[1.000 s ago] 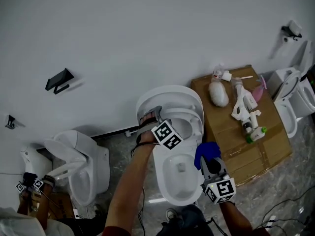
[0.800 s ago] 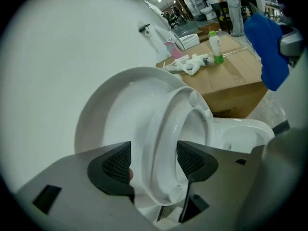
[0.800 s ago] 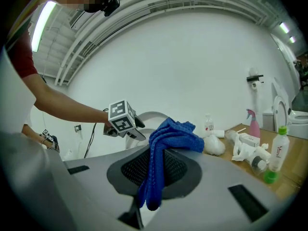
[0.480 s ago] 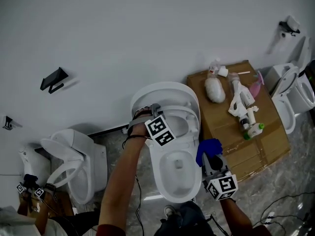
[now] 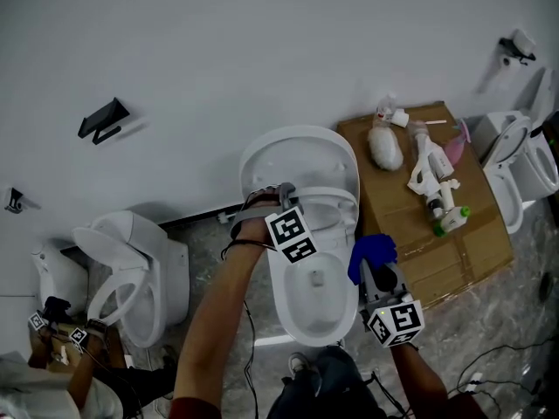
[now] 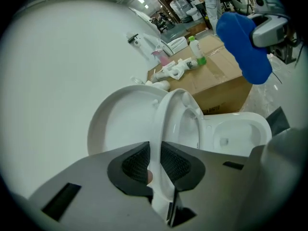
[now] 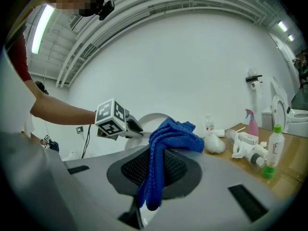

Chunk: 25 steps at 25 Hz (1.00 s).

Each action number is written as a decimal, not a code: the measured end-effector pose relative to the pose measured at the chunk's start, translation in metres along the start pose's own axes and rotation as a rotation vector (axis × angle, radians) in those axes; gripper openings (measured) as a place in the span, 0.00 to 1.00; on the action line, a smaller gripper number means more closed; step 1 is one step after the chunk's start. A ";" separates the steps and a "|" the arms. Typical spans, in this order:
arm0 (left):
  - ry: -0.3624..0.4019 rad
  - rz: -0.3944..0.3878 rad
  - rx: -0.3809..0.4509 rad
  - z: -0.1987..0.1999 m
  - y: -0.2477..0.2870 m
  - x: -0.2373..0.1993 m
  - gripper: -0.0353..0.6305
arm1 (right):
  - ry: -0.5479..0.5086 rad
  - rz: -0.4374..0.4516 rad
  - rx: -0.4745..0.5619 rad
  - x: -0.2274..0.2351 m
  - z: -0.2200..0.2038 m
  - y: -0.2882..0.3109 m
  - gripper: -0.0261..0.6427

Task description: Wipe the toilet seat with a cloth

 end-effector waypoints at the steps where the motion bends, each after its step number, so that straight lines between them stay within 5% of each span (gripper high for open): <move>1: 0.005 -0.003 0.005 -0.001 -0.008 0.005 0.18 | -0.002 -0.002 0.003 -0.003 0.001 -0.002 0.12; 11: 0.005 -0.083 0.080 -0.010 -0.096 0.067 0.20 | -0.019 -0.031 0.018 -0.048 -0.004 -0.030 0.12; 25: -0.038 -0.319 0.155 -0.031 -0.192 0.197 0.22 | -0.024 -0.096 -0.001 -0.105 -0.040 -0.075 0.12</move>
Point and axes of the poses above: the fingertips, and each gripper's own axes: y forward along the fingers, x to its right, z out of its top, the point moved 3 cm from there along -y, backward along the fingers, and after that the axes turned 15 degrees about z, right-handed, at the moved point
